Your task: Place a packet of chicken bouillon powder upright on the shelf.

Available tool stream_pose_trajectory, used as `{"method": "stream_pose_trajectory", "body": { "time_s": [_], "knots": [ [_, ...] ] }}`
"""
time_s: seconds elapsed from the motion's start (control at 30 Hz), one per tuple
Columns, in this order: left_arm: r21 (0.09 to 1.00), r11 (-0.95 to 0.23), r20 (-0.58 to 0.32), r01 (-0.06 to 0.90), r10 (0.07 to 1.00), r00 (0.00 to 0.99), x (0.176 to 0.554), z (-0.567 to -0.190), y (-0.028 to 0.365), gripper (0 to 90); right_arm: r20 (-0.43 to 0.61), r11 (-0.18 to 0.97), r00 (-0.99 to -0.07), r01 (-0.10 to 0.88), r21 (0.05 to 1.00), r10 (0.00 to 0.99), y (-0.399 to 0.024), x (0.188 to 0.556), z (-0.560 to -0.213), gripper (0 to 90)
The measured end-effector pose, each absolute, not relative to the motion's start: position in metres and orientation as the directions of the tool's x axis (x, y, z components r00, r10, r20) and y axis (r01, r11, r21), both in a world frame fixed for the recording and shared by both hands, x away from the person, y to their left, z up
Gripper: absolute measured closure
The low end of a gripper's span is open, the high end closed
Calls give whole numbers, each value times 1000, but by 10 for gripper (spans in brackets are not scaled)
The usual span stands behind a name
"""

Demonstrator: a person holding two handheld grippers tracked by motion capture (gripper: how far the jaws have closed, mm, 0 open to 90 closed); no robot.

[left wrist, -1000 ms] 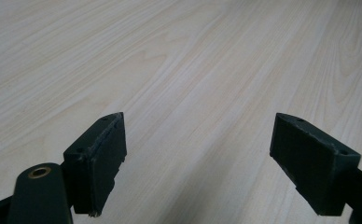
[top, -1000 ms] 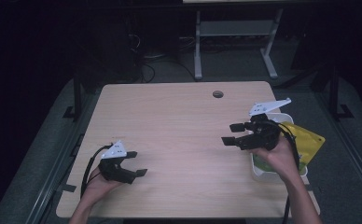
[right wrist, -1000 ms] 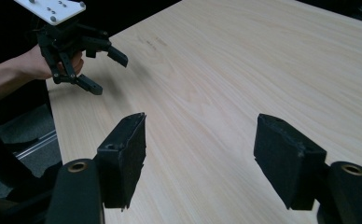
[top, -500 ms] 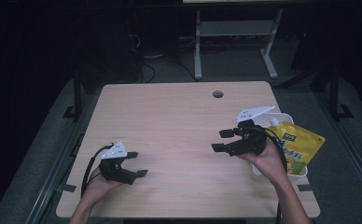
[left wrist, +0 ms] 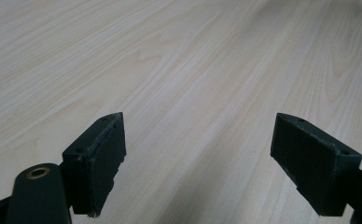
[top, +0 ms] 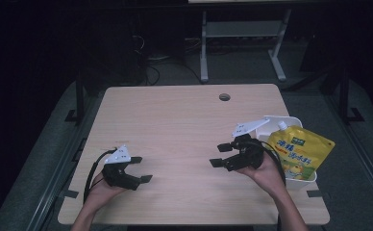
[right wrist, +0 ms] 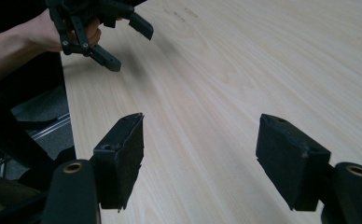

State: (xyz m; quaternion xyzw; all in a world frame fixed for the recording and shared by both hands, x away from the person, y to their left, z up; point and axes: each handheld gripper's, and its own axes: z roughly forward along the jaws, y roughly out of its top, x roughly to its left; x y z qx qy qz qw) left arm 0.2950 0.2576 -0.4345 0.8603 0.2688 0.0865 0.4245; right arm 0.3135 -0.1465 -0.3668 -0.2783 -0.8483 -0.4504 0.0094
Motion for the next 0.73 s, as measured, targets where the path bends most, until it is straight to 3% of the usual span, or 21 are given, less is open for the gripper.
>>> {"method": "stream_pose_trajectory", "body": {
  "time_s": [0.73],
  "knots": [
    [775,-495,-87,394,534,841,295,-437,259,176,270,452,-847,484,749,458,-139,280,-412,313]
  ]
}}
